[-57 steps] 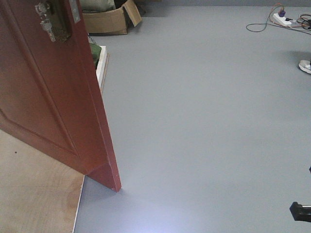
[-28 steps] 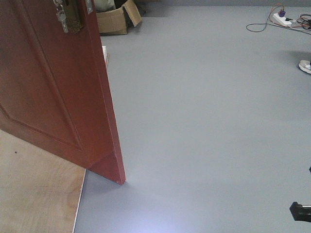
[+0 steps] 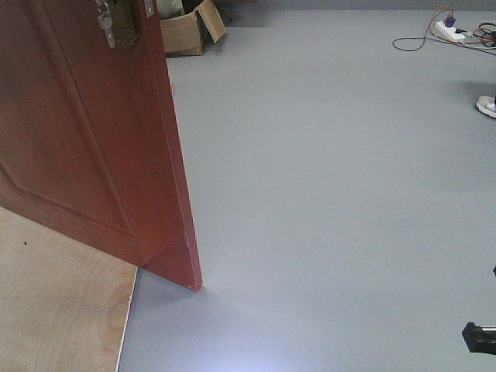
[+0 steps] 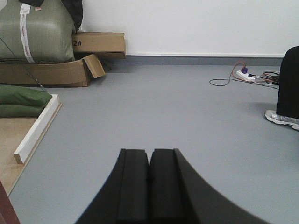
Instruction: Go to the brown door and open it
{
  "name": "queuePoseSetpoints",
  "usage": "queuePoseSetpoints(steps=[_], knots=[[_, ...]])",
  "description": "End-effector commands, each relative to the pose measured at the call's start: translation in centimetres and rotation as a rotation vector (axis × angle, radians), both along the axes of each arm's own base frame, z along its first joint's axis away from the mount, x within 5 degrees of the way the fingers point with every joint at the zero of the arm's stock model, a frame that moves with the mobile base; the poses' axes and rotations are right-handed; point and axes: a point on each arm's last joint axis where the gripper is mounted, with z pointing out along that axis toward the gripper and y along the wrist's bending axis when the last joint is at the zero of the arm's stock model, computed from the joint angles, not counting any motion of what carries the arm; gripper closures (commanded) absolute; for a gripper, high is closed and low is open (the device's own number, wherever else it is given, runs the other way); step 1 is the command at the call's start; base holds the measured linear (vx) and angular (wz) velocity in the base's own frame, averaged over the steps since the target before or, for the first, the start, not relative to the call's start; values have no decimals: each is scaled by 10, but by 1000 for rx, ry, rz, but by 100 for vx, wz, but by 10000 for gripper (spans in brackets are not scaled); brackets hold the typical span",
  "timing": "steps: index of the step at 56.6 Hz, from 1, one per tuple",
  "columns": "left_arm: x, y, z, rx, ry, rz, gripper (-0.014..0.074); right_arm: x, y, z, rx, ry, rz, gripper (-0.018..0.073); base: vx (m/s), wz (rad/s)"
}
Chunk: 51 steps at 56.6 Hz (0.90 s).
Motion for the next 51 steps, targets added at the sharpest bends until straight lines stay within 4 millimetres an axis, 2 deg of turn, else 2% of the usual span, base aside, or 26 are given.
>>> queuePoseSetpoints(steps=[1,51], knots=[[-17,1,35,-26,-95,18,600,1,-1,6,-14,-89,-8,559,0,0],[-17,1,35,-26,-95,18,600,1,-1,6,-14,-89,-8,559,0,0]])
